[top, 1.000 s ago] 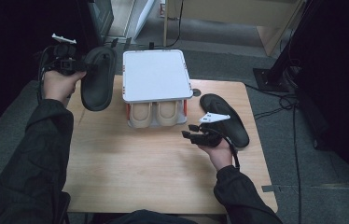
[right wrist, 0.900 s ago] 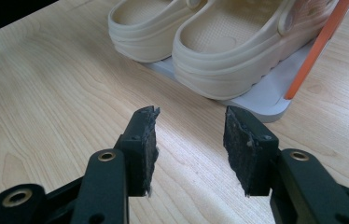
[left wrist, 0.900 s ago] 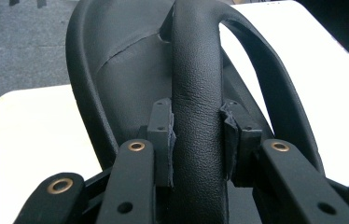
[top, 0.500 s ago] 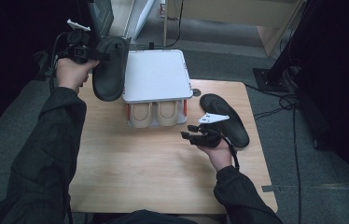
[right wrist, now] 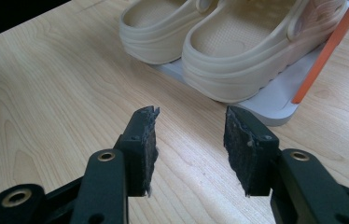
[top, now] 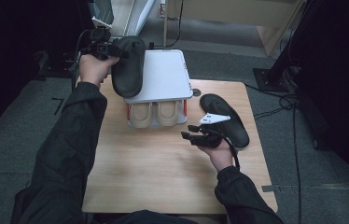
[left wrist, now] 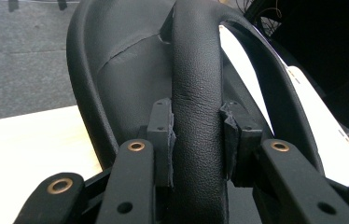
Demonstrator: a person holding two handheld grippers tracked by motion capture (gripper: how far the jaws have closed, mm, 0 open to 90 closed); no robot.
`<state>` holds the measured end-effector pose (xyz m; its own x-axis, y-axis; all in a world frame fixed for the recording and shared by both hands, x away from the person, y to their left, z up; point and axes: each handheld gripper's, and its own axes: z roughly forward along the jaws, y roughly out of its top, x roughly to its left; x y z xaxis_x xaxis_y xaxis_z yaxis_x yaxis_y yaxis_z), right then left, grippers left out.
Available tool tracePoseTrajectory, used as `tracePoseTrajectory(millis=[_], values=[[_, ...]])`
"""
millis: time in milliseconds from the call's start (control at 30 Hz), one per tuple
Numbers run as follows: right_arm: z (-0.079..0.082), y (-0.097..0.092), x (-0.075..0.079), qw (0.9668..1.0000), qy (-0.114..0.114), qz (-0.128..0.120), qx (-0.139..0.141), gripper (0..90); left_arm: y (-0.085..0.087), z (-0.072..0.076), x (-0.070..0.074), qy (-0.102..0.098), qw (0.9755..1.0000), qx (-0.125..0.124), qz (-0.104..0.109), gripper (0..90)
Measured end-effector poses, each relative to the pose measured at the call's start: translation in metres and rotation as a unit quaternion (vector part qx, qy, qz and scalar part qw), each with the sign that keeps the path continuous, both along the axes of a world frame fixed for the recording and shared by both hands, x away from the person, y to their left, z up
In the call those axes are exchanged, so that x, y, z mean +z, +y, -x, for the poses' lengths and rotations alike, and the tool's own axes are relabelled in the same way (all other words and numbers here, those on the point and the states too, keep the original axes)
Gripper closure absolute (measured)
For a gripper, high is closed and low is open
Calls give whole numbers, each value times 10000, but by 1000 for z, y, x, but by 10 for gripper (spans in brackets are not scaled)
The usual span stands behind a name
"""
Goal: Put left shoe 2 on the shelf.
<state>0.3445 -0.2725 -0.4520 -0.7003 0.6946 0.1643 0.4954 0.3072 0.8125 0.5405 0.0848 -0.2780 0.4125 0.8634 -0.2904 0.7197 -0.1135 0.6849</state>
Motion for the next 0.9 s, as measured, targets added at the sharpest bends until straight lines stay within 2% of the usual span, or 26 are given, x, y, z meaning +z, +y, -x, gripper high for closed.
tracePoseTrajectory(millis=[233, 500, 900], values=[[0, -1, 1, 10000, -12, -22, -24, 544, -18, -4, -8, -21, 10000, 5, -18, 686], [0, -3, 1, 10000, -24, -49, -36, 544, -33, -8, -21, 78, 10000, -9, -22, 686], [0, -5, 1, 10000, -37, -32, -54, 544, -30, -11, -39, 245, 9997, 11, 34, 685]])
